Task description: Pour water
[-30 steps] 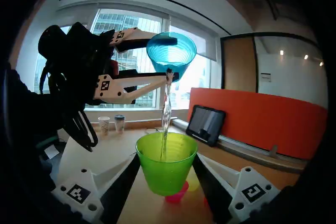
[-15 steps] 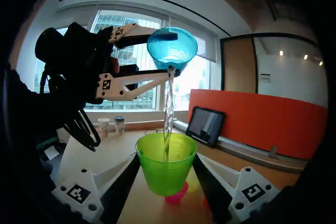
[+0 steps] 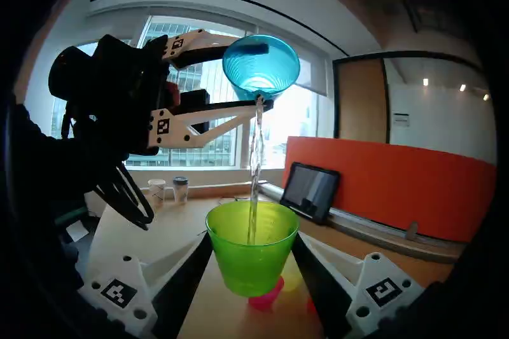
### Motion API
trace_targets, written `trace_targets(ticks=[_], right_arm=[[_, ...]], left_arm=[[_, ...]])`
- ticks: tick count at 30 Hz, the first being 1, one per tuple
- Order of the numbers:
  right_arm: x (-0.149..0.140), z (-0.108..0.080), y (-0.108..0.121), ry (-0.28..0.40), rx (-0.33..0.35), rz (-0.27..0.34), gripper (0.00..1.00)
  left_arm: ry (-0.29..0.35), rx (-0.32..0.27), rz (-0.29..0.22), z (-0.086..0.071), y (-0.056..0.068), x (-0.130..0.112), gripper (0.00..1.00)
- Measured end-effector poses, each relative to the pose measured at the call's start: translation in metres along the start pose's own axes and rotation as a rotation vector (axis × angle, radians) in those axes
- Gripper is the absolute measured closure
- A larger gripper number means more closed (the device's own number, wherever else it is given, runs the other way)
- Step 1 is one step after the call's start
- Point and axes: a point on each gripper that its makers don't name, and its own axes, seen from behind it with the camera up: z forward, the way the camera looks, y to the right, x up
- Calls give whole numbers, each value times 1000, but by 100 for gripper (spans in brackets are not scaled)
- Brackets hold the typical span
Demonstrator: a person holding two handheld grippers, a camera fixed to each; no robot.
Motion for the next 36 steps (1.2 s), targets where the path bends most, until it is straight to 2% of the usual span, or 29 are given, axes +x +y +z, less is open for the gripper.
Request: trace_targets(ticks=[6,17,24,29,36], right_arm=[[2,0,0,4,0,0,12],[3,0,-1,2,-2,-4,12],[3,0,0,3,-5,-5,11],[4,-1,1,4,-6,-4,12],[3,-3,3,6,-10,-4,12]], left_arm=[[0,8,37,0,-5,1,16],[10,17,110,0,-7,5,16],[16,25,175,-2,-8,10,16],[20,29,225,-1,-6,14,16],[49,31,269,0,1,25,16]])
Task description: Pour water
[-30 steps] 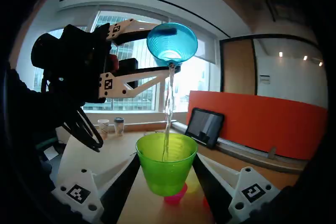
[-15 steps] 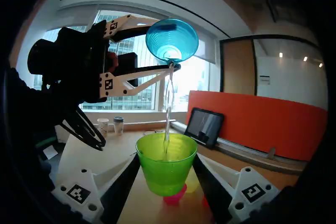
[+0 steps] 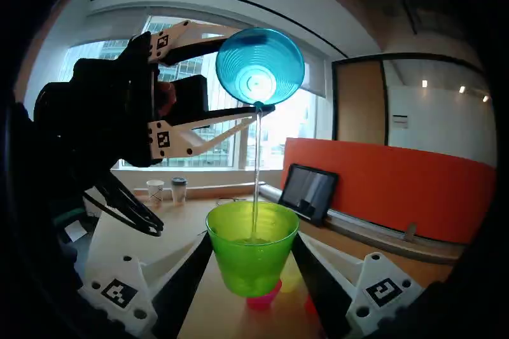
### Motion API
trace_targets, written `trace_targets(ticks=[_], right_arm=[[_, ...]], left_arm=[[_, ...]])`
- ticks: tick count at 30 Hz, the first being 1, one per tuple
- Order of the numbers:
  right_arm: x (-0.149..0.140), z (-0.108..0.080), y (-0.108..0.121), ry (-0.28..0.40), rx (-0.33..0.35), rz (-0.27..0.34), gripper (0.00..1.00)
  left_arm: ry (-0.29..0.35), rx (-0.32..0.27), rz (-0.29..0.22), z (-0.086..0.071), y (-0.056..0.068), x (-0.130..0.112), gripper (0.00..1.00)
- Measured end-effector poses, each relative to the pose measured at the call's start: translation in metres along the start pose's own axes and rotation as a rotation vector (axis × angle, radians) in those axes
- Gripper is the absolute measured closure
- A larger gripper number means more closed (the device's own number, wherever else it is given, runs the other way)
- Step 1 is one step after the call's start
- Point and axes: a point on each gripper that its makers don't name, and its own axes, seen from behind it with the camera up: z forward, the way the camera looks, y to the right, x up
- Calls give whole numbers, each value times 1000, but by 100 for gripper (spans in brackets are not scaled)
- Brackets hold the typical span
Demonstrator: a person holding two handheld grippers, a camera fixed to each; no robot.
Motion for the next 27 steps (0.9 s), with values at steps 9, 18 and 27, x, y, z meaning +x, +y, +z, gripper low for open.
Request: trace_targets(ticks=[9,18,27], right_arm=[[-1,-1,1,4,-2,3,12],[-1,-1,4,9,-6,3,12],[2,-4,7,17,-18,3,12]], left_arm=[[10,3,73,1,2,7,16],[10,8,47,2,-2,6,16],[-13,1,-189,3,-1,-7,16]])
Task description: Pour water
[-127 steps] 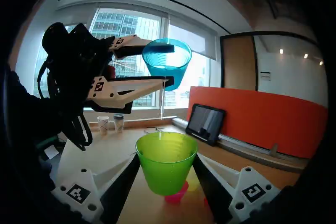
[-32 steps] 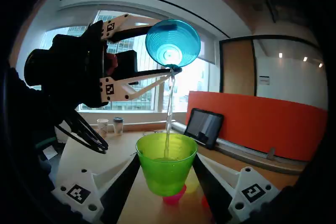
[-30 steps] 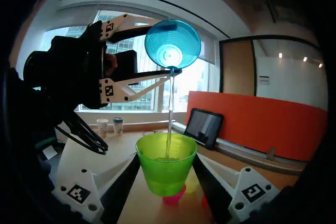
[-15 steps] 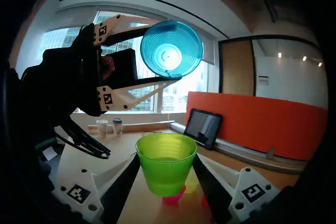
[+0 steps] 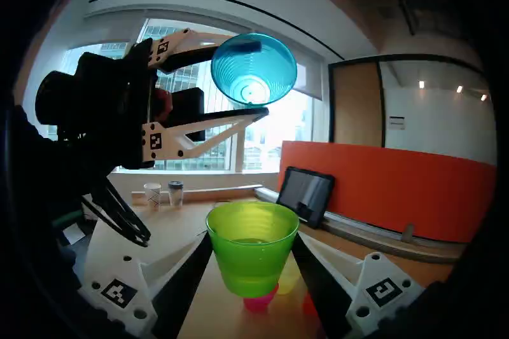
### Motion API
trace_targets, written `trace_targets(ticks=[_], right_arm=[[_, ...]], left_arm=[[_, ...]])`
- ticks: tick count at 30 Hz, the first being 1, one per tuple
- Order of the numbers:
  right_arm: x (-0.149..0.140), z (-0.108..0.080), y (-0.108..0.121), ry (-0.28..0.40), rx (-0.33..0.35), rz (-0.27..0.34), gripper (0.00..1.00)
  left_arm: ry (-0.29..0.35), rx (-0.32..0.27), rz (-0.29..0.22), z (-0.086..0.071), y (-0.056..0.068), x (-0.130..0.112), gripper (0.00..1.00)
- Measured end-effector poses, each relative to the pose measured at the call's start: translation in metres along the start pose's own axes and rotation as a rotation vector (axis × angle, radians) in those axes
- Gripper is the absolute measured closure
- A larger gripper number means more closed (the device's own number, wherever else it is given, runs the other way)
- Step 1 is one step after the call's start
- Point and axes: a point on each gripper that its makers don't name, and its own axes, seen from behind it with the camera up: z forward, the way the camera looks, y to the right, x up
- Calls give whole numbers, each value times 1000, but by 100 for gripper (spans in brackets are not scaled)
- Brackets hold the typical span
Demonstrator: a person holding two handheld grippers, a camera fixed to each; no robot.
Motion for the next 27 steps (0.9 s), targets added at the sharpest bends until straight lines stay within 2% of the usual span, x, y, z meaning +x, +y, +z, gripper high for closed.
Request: trace_targets(ticks=[7,13,27], right_arm=[[5,-3,2,10,-11,-3,12],[9,-5,5,16,-20,-4,12],[11,-8,9,20,-37,-15,12]], left_arm=[[-36,8,-265,-1,-9,-18,16],[-70,6,-467,-4,-14,-31,16],[-127,-4,-857,-11,-15,-59,15]])
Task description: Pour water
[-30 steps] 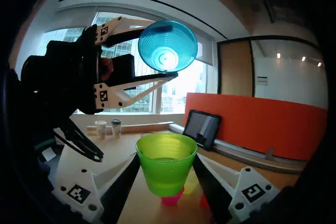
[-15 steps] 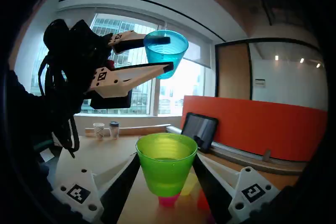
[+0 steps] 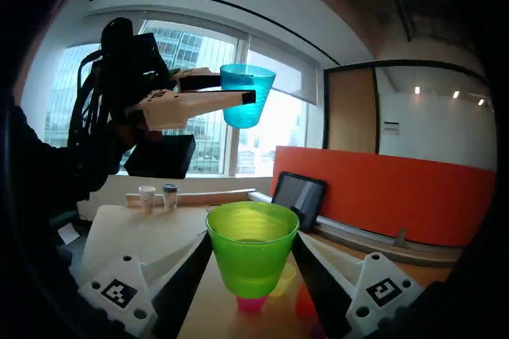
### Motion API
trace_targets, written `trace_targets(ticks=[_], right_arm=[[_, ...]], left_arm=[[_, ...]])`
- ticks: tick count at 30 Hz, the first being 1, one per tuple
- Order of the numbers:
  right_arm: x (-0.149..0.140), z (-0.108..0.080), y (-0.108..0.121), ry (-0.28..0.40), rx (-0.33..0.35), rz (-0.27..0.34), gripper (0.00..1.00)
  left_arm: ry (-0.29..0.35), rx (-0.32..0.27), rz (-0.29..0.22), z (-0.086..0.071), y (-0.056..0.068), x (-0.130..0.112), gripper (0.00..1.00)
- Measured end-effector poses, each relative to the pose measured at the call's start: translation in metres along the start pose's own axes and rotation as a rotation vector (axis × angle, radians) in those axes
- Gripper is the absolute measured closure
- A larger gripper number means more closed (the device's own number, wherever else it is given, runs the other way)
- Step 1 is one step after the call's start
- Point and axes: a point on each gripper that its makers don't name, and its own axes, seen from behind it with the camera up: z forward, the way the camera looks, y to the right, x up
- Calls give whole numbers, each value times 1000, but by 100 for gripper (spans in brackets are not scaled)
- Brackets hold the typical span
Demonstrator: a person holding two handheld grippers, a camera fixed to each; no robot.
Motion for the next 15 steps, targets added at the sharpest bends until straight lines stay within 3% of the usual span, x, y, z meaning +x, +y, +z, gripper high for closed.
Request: trace_targets(ticks=[8,15], right_arm=[[2,0,0,5,-5,-5,12],[3,0,2,5,-12,-7,12]], left_arm=[[-32,-42,-263,-5,-4,-13,15],[-70,-80,-425,-6,-3,-25,14]])
